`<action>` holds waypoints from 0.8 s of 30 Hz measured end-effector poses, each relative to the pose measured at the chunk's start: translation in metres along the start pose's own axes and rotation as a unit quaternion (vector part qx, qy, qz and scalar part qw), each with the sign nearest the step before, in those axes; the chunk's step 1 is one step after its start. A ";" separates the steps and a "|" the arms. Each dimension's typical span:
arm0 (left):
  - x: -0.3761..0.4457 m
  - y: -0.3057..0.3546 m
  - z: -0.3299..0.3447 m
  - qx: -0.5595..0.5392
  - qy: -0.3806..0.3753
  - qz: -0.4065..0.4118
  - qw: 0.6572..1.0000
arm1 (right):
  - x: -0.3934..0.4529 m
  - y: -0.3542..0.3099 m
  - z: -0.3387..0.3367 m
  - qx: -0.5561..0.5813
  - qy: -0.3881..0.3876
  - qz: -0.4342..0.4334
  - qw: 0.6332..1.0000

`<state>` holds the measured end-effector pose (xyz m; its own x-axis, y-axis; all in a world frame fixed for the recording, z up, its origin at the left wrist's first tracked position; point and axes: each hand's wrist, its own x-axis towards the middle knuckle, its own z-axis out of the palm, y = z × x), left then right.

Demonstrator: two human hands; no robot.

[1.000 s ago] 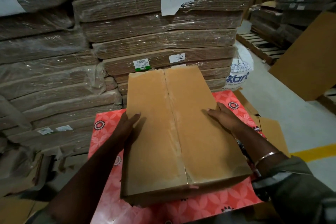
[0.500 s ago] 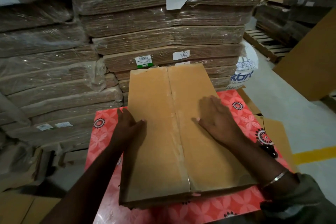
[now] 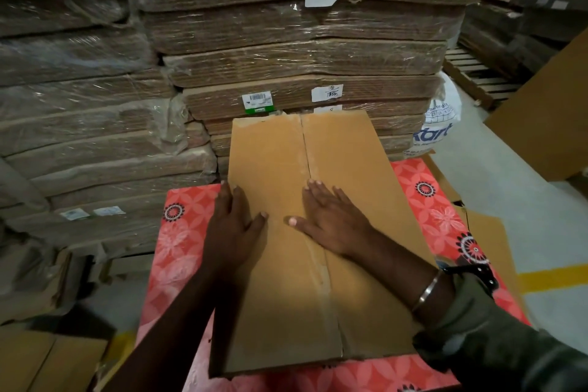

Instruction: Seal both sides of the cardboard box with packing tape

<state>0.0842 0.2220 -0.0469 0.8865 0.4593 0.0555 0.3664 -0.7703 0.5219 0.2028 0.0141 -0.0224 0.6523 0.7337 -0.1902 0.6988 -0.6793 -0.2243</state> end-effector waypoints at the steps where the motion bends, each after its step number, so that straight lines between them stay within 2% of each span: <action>1: 0.001 0.001 0.000 0.000 -0.005 -0.001 1.000 | 0.011 0.000 -0.002 -0.003 -0.001 0.010 1.000; 6: 0.001 0.000 -0.001 -0.001 0.002 -0.001 1.000 | 0.061 0.003 -0.014 -0.011 0.005 0.044 0.999; 24: -0.005 0.006 0.000 -0.044 0.018 -0.011 0.999 | 0.191 0.028 -0.075 0.045 0.080 0.076 0.993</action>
<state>0.0823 0.2153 -0.0439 0.8675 0.4922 0.0723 0.3583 -0.7190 0.5956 0.3692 0.1345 0.0067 0.7922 0.6056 -0.0752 0.5635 -0.7733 -0.2907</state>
